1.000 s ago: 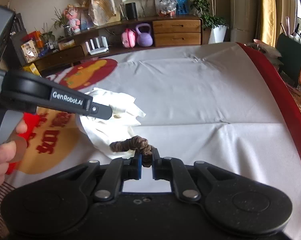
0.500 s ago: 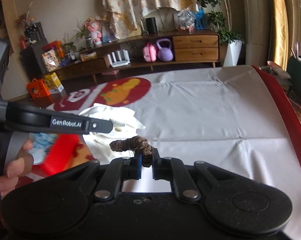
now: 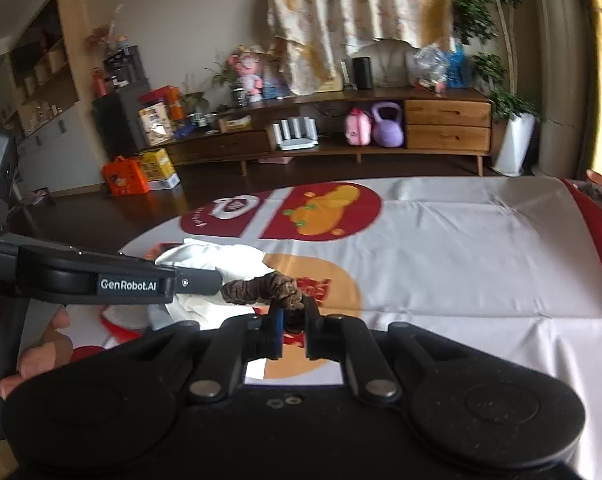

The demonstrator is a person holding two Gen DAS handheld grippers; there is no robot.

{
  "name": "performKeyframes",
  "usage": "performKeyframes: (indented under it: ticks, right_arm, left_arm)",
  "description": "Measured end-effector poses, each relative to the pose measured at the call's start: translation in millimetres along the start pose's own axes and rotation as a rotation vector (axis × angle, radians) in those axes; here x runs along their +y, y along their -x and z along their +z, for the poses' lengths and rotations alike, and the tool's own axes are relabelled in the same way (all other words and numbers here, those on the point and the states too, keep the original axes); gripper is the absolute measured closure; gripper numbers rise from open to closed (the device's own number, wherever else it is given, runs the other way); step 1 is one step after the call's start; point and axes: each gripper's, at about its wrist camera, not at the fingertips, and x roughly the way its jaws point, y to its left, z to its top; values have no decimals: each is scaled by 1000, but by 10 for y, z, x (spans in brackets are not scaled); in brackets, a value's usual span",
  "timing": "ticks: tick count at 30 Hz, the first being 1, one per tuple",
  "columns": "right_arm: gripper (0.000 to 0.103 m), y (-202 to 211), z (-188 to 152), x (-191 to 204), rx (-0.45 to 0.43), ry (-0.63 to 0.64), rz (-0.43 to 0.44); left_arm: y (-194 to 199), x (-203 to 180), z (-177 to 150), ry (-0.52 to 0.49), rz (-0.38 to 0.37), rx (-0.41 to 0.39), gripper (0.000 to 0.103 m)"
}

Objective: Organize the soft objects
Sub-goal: 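Carry the white cloth with the left tool while the right tool carries the hair tie to the tin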

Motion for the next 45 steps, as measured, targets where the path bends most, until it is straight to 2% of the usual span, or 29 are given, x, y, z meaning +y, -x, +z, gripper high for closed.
performKeyframes:
  ticks: [12, 26, 35, 45]
  right_arm:
    - [95, -254, 110, 553, 14, 60, 71]
    - [95, -914, 261, 967, 65, 109, 65]
    - [95, -1463, 283, 1015, 121, 97, 44]
    - [93, -1905, 165, 1064, 196, 144, 11]
  left_arm:
    - [381, 606, -139, 74, 78, -28, 87]
    - [490, 1316, -124, 141, 167, -64, 87]
    - [211, 1619, -95, 146, 204, -38, 87]
    - [-304, 1657, -248, 123, 209, 55, 87]
